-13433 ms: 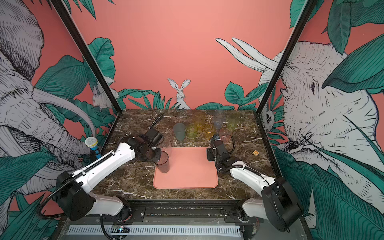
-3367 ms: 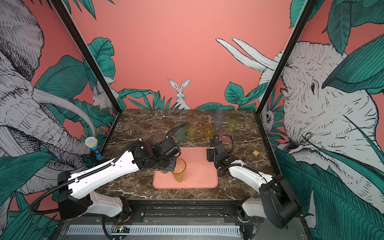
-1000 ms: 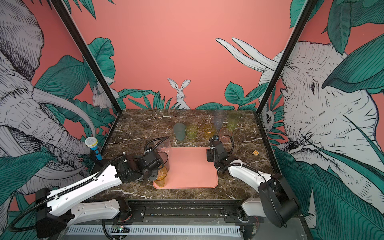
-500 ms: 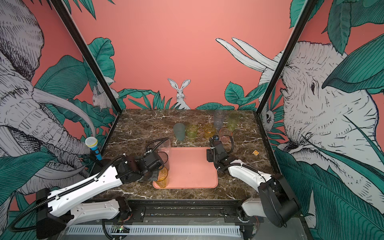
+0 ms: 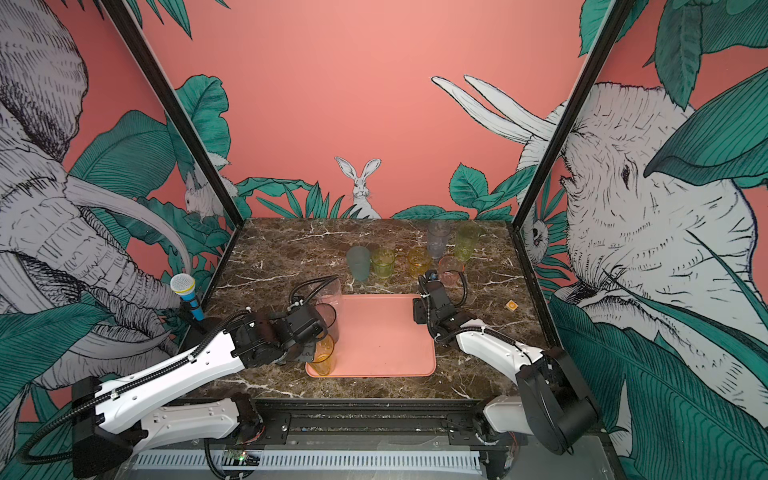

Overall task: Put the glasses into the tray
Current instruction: 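Lower the yellow cup onto the tray beside the grey-tinted glass, then open and withdraw the left gripper while the right gripper rises toward the cups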

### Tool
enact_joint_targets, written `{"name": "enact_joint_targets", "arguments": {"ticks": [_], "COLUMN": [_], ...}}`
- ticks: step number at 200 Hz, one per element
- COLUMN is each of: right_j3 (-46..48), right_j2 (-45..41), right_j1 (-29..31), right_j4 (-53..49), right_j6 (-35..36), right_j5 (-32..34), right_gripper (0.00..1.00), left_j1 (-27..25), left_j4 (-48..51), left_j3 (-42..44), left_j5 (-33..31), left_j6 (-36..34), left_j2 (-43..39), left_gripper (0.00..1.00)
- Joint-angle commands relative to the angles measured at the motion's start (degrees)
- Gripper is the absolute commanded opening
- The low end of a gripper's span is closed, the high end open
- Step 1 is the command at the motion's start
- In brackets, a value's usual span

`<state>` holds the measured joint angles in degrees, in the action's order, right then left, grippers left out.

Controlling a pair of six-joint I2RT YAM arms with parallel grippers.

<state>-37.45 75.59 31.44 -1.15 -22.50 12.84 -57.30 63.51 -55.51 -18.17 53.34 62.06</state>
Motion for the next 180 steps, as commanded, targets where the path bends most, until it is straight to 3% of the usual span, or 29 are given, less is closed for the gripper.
{"name": "enact_joint_targets", "arguments": {"ticks": [1,47,103,139,168,180], "right_j3": [-1.76,-1.13,0.71,-0.42,-2.25,-3.95], "right_j2": [0.04,-0.92,-3.39,-5.81,-10.93,-11.89], "right_j1": [-0.24,-0.20,-0.22,-0.19,-0.19,-0.17], "right_j4": [0.88,1.46,3.65,0.35,-4.74,-7.11], "right_j6": [-0.35,-0.42,-0.01,-0.15,-1.27,-0.67], "right_j5": [-0.04,-1.16,-1.93,-3.11,-4.78,-6.31], "right_gripper": [0.66,0.66,0.66,0.65,0.66,0.66], "left_j1": [0.42,1.12,3.55,8.52,13.29,15.07], "left_j4": [1.73,3.45,4.44,3.20,2.39,1.52], "left_j3": [-0.08,-3.03,-6.75,-9.28,-13.41,-14.84], "left_j5": [-1.32,-2.21,-2.17,-1.31,-3.05,-3.42], "left_j6": [0.05,-1.28,-4.81,-9.31,-12.88,-14.13], "left_j2": [-0.07,0.53,0.59,0.99,2.05,2.35], "left_gripper": [0.11,0.38,0.46,0.53,0.64,0.73]}}
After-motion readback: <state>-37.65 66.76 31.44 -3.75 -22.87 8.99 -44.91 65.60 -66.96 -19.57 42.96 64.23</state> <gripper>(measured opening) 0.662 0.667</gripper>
